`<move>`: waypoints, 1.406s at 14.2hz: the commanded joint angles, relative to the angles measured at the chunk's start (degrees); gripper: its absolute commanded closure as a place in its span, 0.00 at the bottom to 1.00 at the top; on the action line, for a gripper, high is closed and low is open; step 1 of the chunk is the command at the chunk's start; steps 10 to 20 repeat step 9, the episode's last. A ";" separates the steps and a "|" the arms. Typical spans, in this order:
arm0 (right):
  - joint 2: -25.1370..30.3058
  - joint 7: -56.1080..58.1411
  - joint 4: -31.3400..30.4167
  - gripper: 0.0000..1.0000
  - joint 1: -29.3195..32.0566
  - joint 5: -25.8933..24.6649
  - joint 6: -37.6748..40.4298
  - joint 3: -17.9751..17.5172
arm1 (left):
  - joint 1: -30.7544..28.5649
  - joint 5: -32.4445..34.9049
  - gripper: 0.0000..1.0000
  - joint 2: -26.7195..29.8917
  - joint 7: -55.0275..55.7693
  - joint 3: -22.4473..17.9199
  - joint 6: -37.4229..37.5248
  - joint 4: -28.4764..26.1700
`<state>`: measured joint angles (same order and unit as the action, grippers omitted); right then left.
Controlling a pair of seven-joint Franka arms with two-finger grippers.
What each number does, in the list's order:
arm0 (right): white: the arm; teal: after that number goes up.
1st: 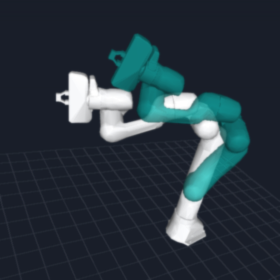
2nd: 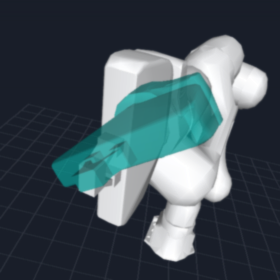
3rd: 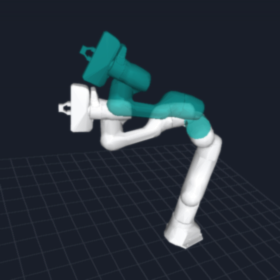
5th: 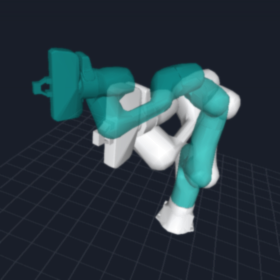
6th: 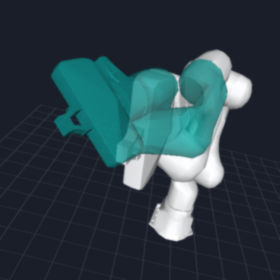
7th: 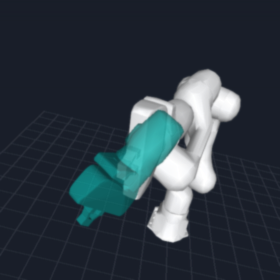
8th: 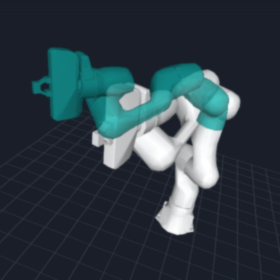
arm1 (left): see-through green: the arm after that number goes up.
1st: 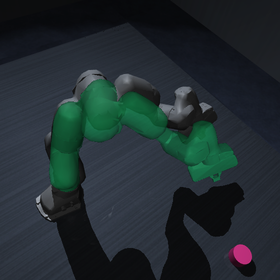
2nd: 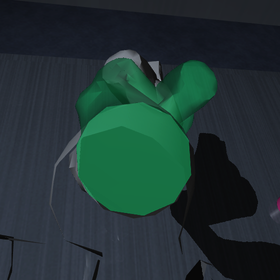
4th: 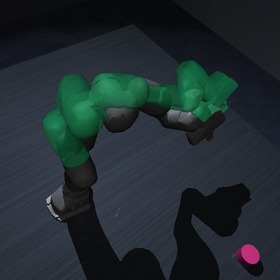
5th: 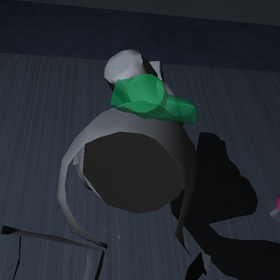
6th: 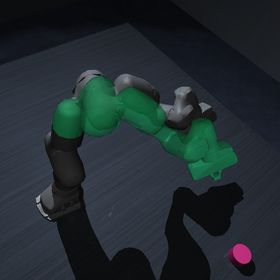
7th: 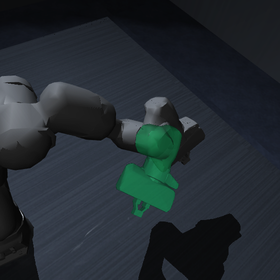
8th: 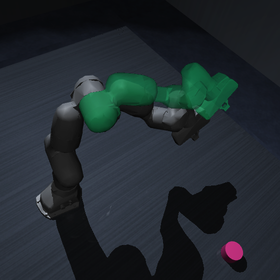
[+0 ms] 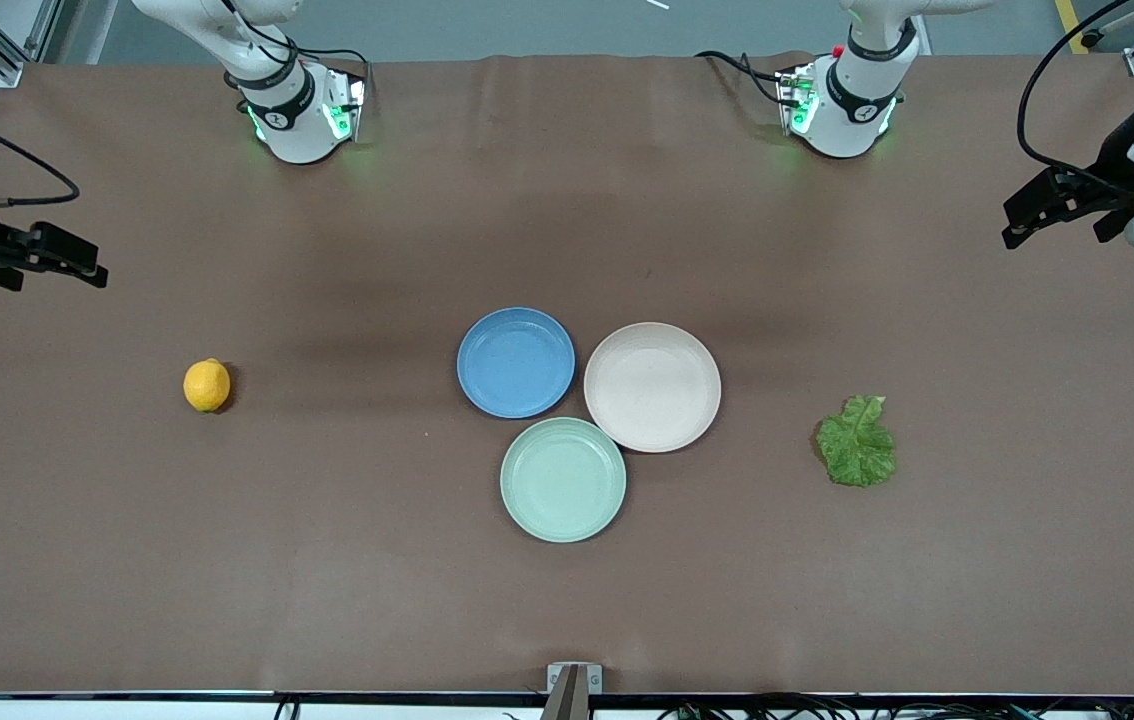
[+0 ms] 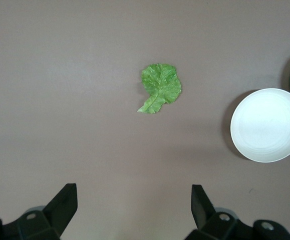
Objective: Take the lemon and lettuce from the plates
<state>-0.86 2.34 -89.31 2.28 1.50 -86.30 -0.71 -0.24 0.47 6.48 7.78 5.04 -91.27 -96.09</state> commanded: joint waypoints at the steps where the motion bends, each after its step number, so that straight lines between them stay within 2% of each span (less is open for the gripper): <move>1: 4.11 -0.85 -2.98 0.00 0.97 -0.80 -1.24 -0.79 | -0.02 -0.03 0.00 -0.42 -1.90 0.67 1.18 1.25; 3: 3.76 -0.93 -2.63 0.00 0.97 -0.80 -1.76 -0.78 | -0.20 -0.03 0.00 -0.33 -1.72 1.90 1.62 1.25; 20: 3.50 -0.93 -1.48 0.00 0.97 -0.10 -2.38 -0.87 | -0.37 -0.03 0.00 -0.24 -1.81 1.90 2.50 1.25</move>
